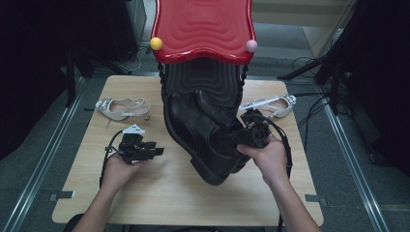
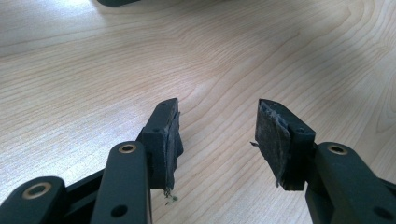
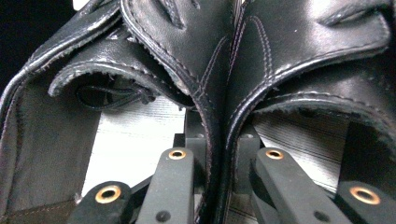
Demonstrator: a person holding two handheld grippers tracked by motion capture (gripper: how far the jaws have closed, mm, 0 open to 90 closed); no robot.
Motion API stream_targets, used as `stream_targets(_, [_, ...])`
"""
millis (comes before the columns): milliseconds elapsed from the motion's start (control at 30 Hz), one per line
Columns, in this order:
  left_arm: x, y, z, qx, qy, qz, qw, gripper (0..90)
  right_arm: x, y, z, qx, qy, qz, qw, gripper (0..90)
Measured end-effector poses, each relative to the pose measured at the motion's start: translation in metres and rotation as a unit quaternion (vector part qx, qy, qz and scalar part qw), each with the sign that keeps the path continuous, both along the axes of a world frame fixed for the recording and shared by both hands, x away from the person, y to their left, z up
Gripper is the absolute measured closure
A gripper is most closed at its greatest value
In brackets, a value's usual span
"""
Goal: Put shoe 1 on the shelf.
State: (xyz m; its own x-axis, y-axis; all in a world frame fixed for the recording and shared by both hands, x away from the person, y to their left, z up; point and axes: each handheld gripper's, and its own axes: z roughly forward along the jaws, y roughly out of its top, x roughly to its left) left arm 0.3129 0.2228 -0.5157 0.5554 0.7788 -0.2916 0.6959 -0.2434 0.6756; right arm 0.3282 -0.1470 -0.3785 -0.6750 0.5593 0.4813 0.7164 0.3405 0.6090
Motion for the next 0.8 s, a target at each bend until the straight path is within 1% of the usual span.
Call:
stream_targets(67, [0.0,0.0,0.0,0.0,0.0,-0.002,1.0,49.8,0.008,-0.001,0.008,0.009,-0.011,-0.019,0.9997,82.6])
stream_targets(100, [0.0,0.0,0.0,0.0,0.001,-0.004,1.0,49.8,0.014,-0.001,0.01,0.016,-0.013,-0.027,0.9994,82.5])
stream_targets(133, [0.001,-0.001,-0.001,0.001,0.001,-0.004,1.0,49.8,0.02,-0.001,0.012,0.023,-0.009,-0.039,0.9989,82.5])
stream_targets(167, [0.001,-0.001,-0.001,0.001,0.002,-0.005,1.0,49.9,0.032,-0.002,0.013,0.036,-0.01,-0.056,0.9977,82.5])
stream_targets(200, [0.001,-0.001,-0.001,0.002,0.002,-0.007,1.0,49.9,0.032,-0.002,0.013,0.036,-0.01,-0.056,0.9977,82.5])
stream_targets(233, [0.001,-0.002,-0.001,0.002,0.0,-0.007,1.0,49.9,0.037,-0.002,0.013,0.04,-0.011,-0.066,0.997,82.5])
stream_targets(300, [0.001,-0.002,-0.002,0.002,0.0,-0.006,1.0,49.9,0.047,0.0,0.014,0.037,-0.017,-0.09,0.9951,82.4])
stream_targets(333, [0.001,-0.003,-0.002,0.002,0.0,-0.006,1.0,49.9,0.051,0.002,0.014,0.034,-0.024,-0.102,0.9939,82.4])
stream_targets(400, [0.001,-0.003,-0.002,0.002,0.001,-0.006,1.0,49.9,0.059,0.005,0.015,0.033,-0.034,-0.126,0.991,82.3])
stream_targets(533, [0.001,-0.004,-0.002,0.001,-0.001,-0.005,1.0,49.9,0.071,0.015,0.016,0.021,-0.063,-0.172,0.9829,82.1])
stream_targets(633, [0.001,-0.004,-0.002,0.001,0.0,-0.008,1.0,49.9,0.077,0.028,0.015,0.016,-0.083,-0.193,0.9775,82.0])
stream_targets(733, [0.001,-0.004,-0.002,-0.001,-0.001,-0.01,0.9999,49.9,0.084,0.039,0.01,0.018,-0.09,-0.215,0.9723,82.1])
stream_targets(767, [0.001,-0.004,-0.001,-0.001,-0.001,-0.01,1.0,49.9,0.088,0.044,0.005,0.026,-0.091,-0.227,0.9693,82.2])
stream_targets(800, [0.0,-0.003,-0.001,-0.002,-0.002,-0.009,1.0,49.9,0.088,0.044,0.005,0.026,-0.091,-0.227,0.9693,82.2])
